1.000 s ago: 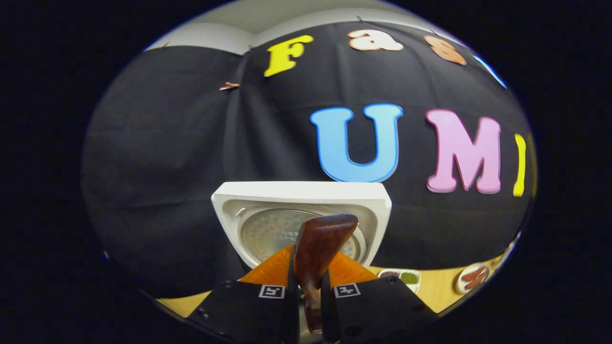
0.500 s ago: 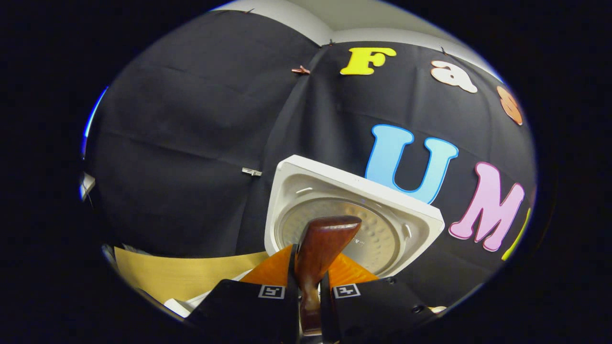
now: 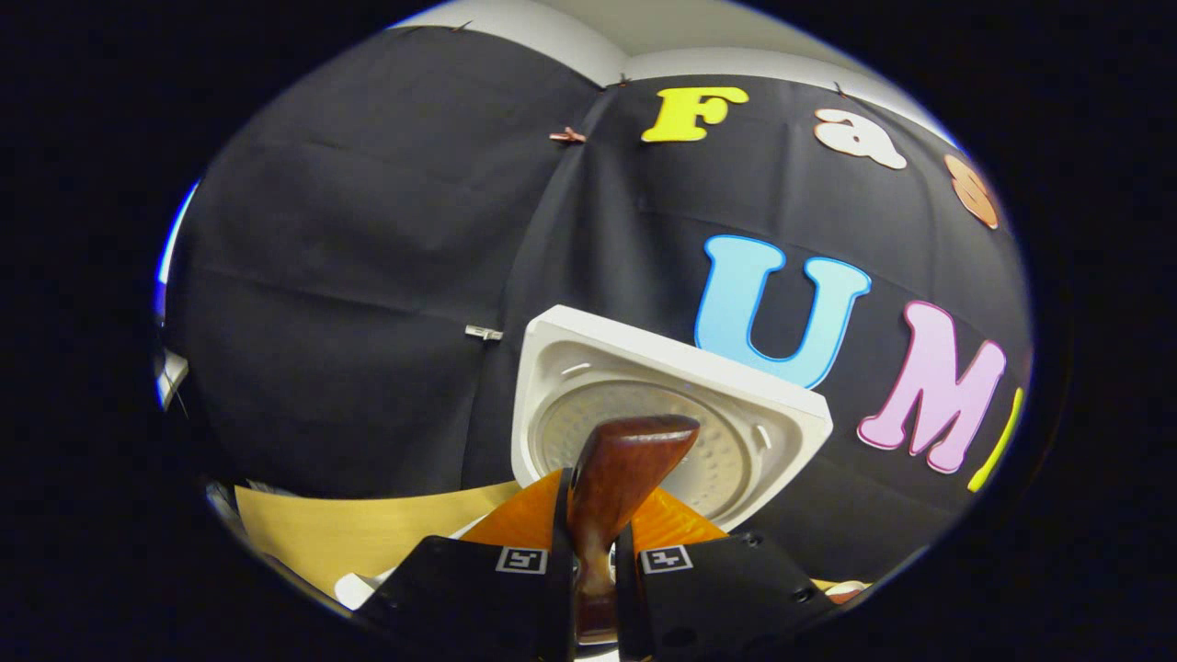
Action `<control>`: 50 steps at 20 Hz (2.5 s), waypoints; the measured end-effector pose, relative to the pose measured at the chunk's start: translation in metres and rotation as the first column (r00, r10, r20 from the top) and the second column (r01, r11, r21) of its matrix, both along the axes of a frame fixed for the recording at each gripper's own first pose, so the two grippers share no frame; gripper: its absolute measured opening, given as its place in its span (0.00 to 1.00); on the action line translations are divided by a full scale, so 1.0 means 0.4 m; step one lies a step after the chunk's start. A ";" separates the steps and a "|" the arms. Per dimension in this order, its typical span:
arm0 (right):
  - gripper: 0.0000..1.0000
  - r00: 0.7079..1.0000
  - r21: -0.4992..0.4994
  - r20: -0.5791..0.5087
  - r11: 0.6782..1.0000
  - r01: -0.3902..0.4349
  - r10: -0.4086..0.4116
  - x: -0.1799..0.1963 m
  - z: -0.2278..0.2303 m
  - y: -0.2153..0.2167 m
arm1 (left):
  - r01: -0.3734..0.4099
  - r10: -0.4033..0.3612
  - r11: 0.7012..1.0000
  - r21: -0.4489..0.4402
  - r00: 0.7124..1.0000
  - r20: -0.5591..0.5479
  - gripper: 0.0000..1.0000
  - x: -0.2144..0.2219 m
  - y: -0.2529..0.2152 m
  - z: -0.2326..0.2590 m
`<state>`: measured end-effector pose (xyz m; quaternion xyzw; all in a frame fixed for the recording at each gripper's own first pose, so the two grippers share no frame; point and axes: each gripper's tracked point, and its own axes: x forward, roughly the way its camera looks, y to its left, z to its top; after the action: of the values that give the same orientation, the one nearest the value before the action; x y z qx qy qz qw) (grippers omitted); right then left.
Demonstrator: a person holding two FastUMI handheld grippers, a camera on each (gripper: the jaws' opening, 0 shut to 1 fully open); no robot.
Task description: Close the left gripper, press the button to open the rice cooker; take a wooden spoon from the chopstick holder with the right hand, scoop a spoonful of rice and pour it into the rice cooker, then put the wooden spoon back into the chopstick holder.
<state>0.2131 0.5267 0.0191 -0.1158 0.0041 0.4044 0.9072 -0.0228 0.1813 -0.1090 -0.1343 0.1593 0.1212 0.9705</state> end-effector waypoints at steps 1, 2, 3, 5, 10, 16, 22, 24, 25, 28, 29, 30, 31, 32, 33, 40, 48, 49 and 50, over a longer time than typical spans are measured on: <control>0.22 0.999 0.030 -0.032 0.999 0.018 -0.017 0.004 0.012 -0.021 | 0.005 -0.005 1.000 0.000 1.000 -0.001 0.96 -0.003 -0.009 0.000; 0.22 0.997 0.063 -0.068 0.997 0.038 -0.033 0.009 0.029 -0.046 | 0.011 -0.011 1.000 0.002 1.000 -0.001 0.96 -0.004 -0.019 0.001; 0.22 0.993 0.099 -0.105 0.994 0.056 -0.045 0.012 0.050 -0.075 | 0.020 -0.020 1.000 0.005 1.000 0.003 0.96 -0.003 -0.029 0.004; 0.18 0.984 0.171 -0.161 0.980 0.101 -0.074 0.025 0.096 -0.152 | 0.034 -0.034 0.999 0.020 0.999 0.009 0.96 0.003 -0.047 0.016; 0.22 0.922 0.310 -0.351 0.910 0.277 -0.161 0.078 0.149 -0.413 | 0.081 -0.082 0.996 0.035 0.996 0.031 0.95 0.032 -0.117 0.049; 0.22 0.804 0.364 -0.519 0.775 0.516 -0.291 0.151 0.128 -0.793 | 0.167 -0.169 0.984 0.055 0.985 0.030 0.95 0.080 -0.246 0.068; 0.22 0.705 0.330 -0.581 0.673 0.662 -0.407 0.164 0.015 -1.138 | 0.198 -0.199 0.979 0.045 0.980 0.018 0.96 0.130 -0.382 0.085; 0.22 0.674 0.316 -0.590 0.641 0.700 -0.445 0.165 -0.020 -1.232 | 0.203 -0.203 0.978 0.040 0.979 0.009 0.96 0.144 -0.423 0.086; 0.22 0.657 0.311 -0.597 0.623 0.718 -0.459 0.166 -0.043 -1.275 | 0.202 -0.203 0.978 0.044 0.979 0.000 0.96 0.147 -0.438 0.083; 0.22 0.603 0.273 -0.625 0.585 0.763 -0.495 0.161 -0.137 -1.375 | 0.201 -0.200 0.978 0.063 0.980 -0.021 0.96 0.154 -0.476 0.075; 0.22 0.586 0.254 -0.633 0.580 0.774 -0.506 0.159 -0.176 -1.399 | 0.200 -0.198 0.977 0.069 0.980 -0.032 0.96 0.154 -0.485 0.064; 0.22 0.566 0.237 -0.644 0.569 0.787 -0.515 0.158 -0.213 -1.421 | 0.194 -0.191 0.978 0.079 0.980 -0.049 0.96 0.153 -0.488 0.054; 0.17 0.543 0.224 -0.660 0.554 0.802 -0.520 0.158 -0.251 -1.441 | 0.189 -0.184 0.978 0.088 0.981 -0.066 0.96 0.153 -0.488 0.045; 0.17 0.521 0.215 -0.681 0.540 0.814 -0.514 0.154 -0.287 -1.449 | 0.182 -0.174 0.979 0.097 0.982 -0.079 0.96 0.152 -0.488 0.041; 0.22 0.504 0.208 -0.701 0.531 0.821 -0.505 0.151 -0.319 -1.455 | 0.170 -0.162 0.980 0.107 0.983 -0.083 0.96 0.150 -0.487 0.042; 0.22 0.444 0.161 -0.745 0.513 0.843 -0.497 0.146 -0.481 -1.453 | 0.073 -0.065 0.990 0.118 0.995 -0.074 0.96 0.169 -0.466 0.077; 0.27 0.407 0.118 -0.777 0.523 0.844 -0.481 0.067 -0.545 -1.417 | 0.078 -0.073 0.982 0.171 0.997 -0.036 0.96 0.185 -0.464 0.129; 0.47 0.404 0.114 -0.779 0.526 0.843 -0.479 0.057 -0.545 -1.419 | 0.088 -0.085 0.982 0.168 0.996 -0.026 0.95 0.191 -0.468 0.136; 0.38 0.406 0.109 -0.774 0.529 0.842 -0.486 0.042 -0.544 -1.425 | 0.101 -0.100 0.982 0.162 0.995 -0.014 0.95 0.195 -0.472 0.146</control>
<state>0.2300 -0.0434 -0.1985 0.2802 0.2702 -0.0111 0.9211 0.0553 -0.0077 -0.0505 -0.0460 0.1583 0.0852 0.9826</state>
